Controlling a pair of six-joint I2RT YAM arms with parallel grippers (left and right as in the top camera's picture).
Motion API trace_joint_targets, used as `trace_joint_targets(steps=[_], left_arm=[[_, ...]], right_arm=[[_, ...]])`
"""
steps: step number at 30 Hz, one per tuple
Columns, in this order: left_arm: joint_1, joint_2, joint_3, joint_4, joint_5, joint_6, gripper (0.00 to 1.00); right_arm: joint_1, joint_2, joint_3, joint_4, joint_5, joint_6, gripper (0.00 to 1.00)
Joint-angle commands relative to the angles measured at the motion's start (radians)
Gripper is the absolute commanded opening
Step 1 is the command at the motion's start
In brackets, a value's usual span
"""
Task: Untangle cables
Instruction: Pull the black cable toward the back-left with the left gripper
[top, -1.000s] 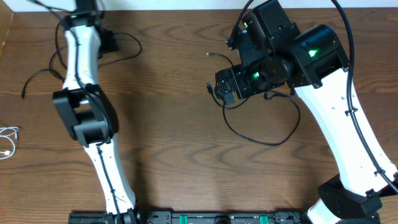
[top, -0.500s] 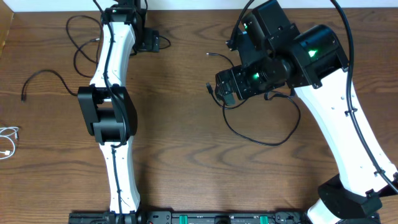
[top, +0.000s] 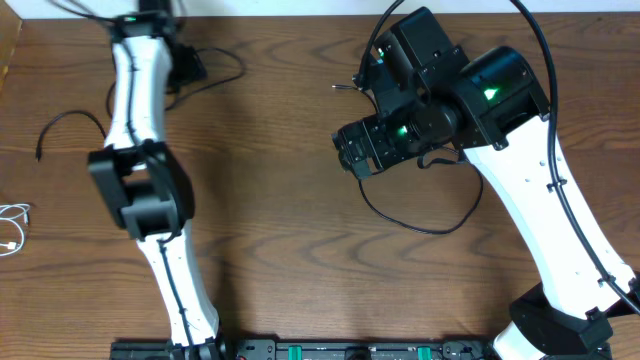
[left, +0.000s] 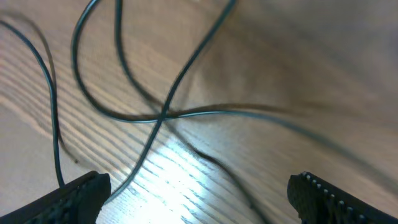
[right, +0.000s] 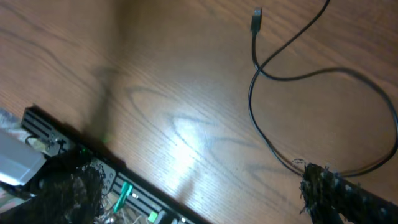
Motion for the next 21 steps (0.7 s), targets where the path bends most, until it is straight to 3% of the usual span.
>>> trace_joint_targets(steps=[1,9,11,13,16,17,19,21], left_arm=[[0.003,-0.175,0.017,0.014,0.281,0.033,0.95],[0.006,-0.251,0.016,0.048,0.274,0.014,0.95],[0.003,-0.233,0.006,0.047,0.255,0.062,0.95],[0.006,-0.205,-0.015,0.029,0.1,0.074,0.94],[0.035,-0.142,-0.037,-0.035,-0.211,-0.079,0.94],[0.069,-0.108,-0.037,-0.078,-0.243,-0.159,0.95],[0.134,-0.068,-0.037,-0.12,-0.116,-0.234,0.95],[0.204,-0.036,-0.037,-0.118,0.158,-0.237,0.95]], right_arm=[[0.004,0.02,0.003,0.014,0.021,-0.014,0.99],[0.004,0.058,0.0,-0.011,0.021,-0.014,0.99],[0.004,0.064,-0.007,-0.004,0.021,-0.014,0.99],[0.004,0.072,-0.011,-0.001,0.017,-0.014,0.99],[0.004,0.075,-0.021,-0.021,0.01,-0.01,0.99],[0.004,0.075,-0.026,-0.04,0.01,-0.01,0.99],[0.004,0.075,-0.037,-0.058,0.011,-0.011,0.99],[0.004,0.075,-0.048,-0.061,0.01,-0.011,0.99]])
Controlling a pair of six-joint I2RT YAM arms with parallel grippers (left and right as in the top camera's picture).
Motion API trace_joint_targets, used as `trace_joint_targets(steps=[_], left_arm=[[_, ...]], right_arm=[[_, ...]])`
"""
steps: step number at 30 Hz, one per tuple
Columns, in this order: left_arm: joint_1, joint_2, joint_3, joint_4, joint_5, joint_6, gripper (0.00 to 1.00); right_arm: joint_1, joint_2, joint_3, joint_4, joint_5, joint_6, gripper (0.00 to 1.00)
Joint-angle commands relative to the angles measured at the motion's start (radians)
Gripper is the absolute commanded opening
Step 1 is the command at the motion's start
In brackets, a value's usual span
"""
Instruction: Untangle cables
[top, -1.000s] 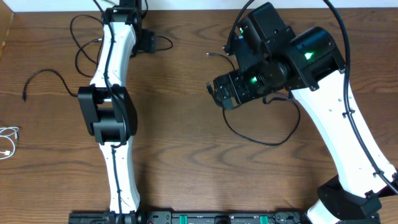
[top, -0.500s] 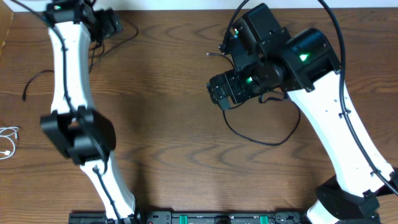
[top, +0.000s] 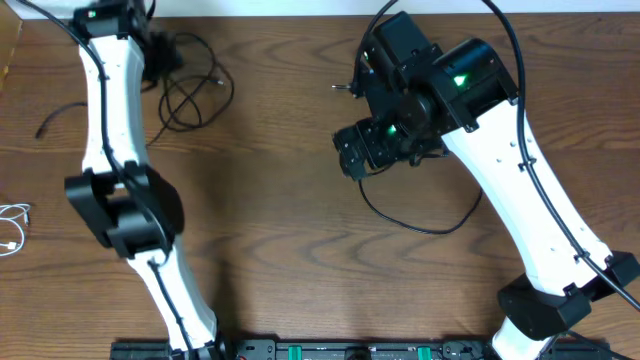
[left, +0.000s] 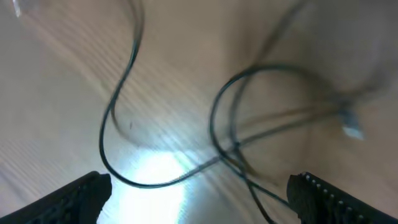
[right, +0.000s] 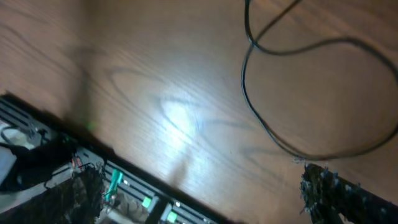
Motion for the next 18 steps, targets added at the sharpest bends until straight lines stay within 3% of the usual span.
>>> trace_joint_targets(steps=[1,3,5,8,9,14,18], left_arm=[[0.166,0.072,-0.01,0.002,0.385,-0.119,0.95],[0.24,0.104,-0.01,0.032,0.729,-0.119,0.95],[0.29,0.117,-0.01,0.037,0.892,-0.117,0.8],[0.315,0.094,-0.01,0.029,0.901,0.034,0.82],[0.317,0.082,-0.01,0.021,0.88,0.046,0.88],[0.313,0.031,-0.01,-0.044,0.844,0.001,0.93],[0.274,0.017,-0.01,-0.12,0.769,0.041,0.98]], right_arm=[[0.004,0.009,-0.024,-0.005,-0.003,-0.011,0.99],[0.004,0.009,-0.032,-0.001,-0.003,-0.011,0.99],[0.004,0.009,-0.036,0.005,-0.003,-0.011,0.99],[0.004,0.009,-0.036,0.028,-0.004,-0.01,0.99],[0.004,0.009,-0.036,0.034,-0.004,-0.01,0.99],[0.004,0.009,-0.036,0.037,-0.004,-0.01,0.99],[0.008,0.009,-0.036,0.035,-0.004,-0.01,0.99]])
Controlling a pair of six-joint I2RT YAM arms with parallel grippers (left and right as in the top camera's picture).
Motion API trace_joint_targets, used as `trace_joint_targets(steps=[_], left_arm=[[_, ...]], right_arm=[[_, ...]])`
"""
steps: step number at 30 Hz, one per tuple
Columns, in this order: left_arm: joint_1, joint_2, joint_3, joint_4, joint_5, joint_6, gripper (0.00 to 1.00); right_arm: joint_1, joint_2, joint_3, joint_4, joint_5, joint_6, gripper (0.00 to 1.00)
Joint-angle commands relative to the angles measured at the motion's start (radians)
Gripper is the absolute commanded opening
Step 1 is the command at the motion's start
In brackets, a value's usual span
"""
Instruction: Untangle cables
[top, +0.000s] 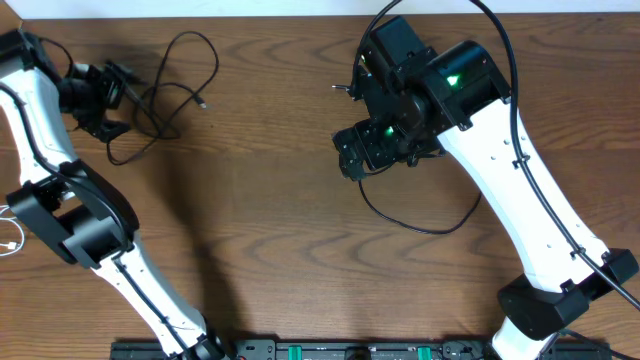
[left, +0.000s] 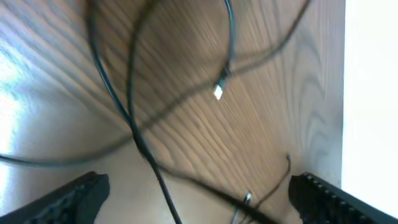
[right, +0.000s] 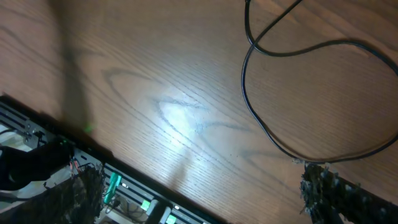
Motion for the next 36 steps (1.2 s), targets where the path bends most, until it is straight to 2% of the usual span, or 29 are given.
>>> trace_joint_targets(steps=[1,4,6,7,10,12,14,17,21,23,27,29,33,36], left_arm=[[-0.037,-0.036,0.01,-0.065,-0.077,0.068,0.98],[-0.087,-0.039,0.01,-0.109,-0.29,0.095,0.98],[-0.13,-0.039,0.01,-0.137,-0.518,0.095,0.98],[-0.164,-0.039,0.01,-0.159,-0.706,0.093,0.99],[-0.233,-0.038,0.01,-0.213,-1.047,0.082,0.98],[-0.271,-0.038,0.01,-0.246,-1.191,0.045,0.98],[-0.305,-0.038,0.01,-0.272,-1.237,0.027,0.98],[-0.332,-0.038,0.01,-0.312,-1.221,0.027,0.98],[-0.352,-0.041,0.01,-0.372,-1.062,0.077,0.98],[-0.352,-0.045,0.01,-0.387,-0.911,0.142,0.98],[-0.34,-0.062,0.01,-0.404,-0.447,0.378,0.98],[-0.332,-0.071,0.01,-0.428,-0.286,0.435,0.98],[-0.315,-0.085,0.01,-0.447,-0.238,0.404,0.98],[-0.304,-0.1,0.01,-0.449,-0.237,0.245,0.98]], right_arm=[[0.011,0.009,-0.007,0.001,-0.004,-0.01,0.99],[0.024,0.009,-0.007,0.003,-0.004,-0.01,0.99],[0.031,0.009,-0.007,0.006,-0.004,-0.01,0.99],[0.036,0.009,-0.007,0.008,-0.004,-0.01,0.99],[0.05,0.009,-0.007,0.01,-0.004,-0.01,0.99],[0.059,0.009,-0.007,0.013,-0.004,-0.01,0.99],[0.071,0.009,-0.007,0.017,-0.004,-0.01,0.99],[0.084,0.009,-0.007,0.016,-0.004,-0.011,0.99],[0.092,0.009,-0.007,0.019,-0.003,-0.011,0.99],[0.092,0.009,-0.007,0.024,-0.003,-0.011,0.99],[0.092,0.009,-0.007,0.029,-0.003,-0.011,0.99],[0.092,0.009,-0.007,0.032,-0.003,-0.011,0.99],[0.092,0.009,-0.007,0.035,-0.003,-0.011,0.99],[0.092,0.009,-0.007,0.037,-0.003,-0.011,0.99]])
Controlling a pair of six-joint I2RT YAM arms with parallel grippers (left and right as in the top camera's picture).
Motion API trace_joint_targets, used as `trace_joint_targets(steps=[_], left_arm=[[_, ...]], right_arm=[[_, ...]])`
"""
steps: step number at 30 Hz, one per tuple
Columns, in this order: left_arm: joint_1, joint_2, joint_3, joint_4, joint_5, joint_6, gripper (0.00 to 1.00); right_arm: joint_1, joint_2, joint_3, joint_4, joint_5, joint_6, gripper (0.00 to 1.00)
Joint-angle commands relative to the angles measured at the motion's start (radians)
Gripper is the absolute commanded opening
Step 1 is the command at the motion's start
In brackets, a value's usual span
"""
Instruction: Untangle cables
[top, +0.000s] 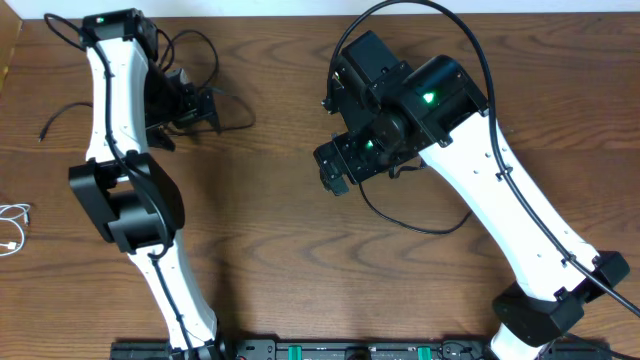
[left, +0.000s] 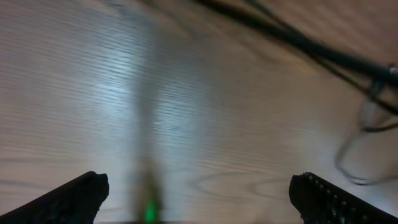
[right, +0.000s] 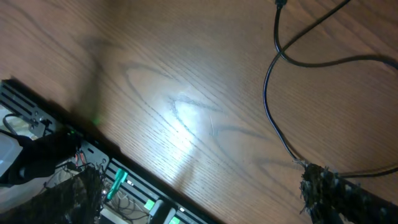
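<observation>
A tangle of thin black cables (top: 205, 62) lies at the table's back left. In the blurred left wrist view the cables (left: 311, 46) cross the upper right. My left gripper (top: 198, 106) hovers by the tangle's near right side; in its own view the left gripper (left: 199, 190) is open with bare wood between its fingers. Another black cable (top: 420, 218) loops in the middle right, and its plug end (right: 279, 4) shows in the right wrist view. My right gripper (top: 334, 172) (right: 199, 186) is open, and the black cable (right: 273, 118) runs up to its right finger (right: 323, 186).
A white cable (top: 12, 228) lies coiled at the left edge. A loose black cable end (top: 48, 126) lies left of the left arm. An equipment rail (right: 93, 168) runs along the table's front edge.
My left gripper has gone from the far left of the tangle to its right side, still open. The tangle lies differently, drawn closer to the arm. The right gripper has shifted slightly left.
My left gripper stood open over the tangle at the back left, then a little further back left, then far out to its left, and now to its right. The tangle's loops changed shape each time. The right gripper stayed open above its looped cable throughout.
</observation>
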Motion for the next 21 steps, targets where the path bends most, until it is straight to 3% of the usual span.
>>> trace_joint_targets(steps=[1,3,12,16,21], left_arm=[[0.023,-0.059,0.01,-0.078,0.095,-0.151,0.98],[0.032,-0.077,0.011,-0.077,0.122,-0.256,0.98],[0.064,-0.109,0.012,-0.066,0.239,-0.326,0.98],[-0.022,-0.108,-0.003,-0.069,0.172,-0.351,0.98],[-0.13,-0.106,-0.057,-0.01,0.006,-0.626,0.98]], right_arm=[[0.003,0.009,-0.004,0.006,-0.003,-0.011,0.99],[0.003,0.009,-0.004,0.008,-0.002,-0.011,0.99],[0.003,0.009,-0.004,0.025,0.004,-0.011,0.99],[0.003,0.009,-0.004,0.041,0.004,-0.01,0.99],[0.003,0.009,-0.004,0.04,0.004,-0.01,0.99]])
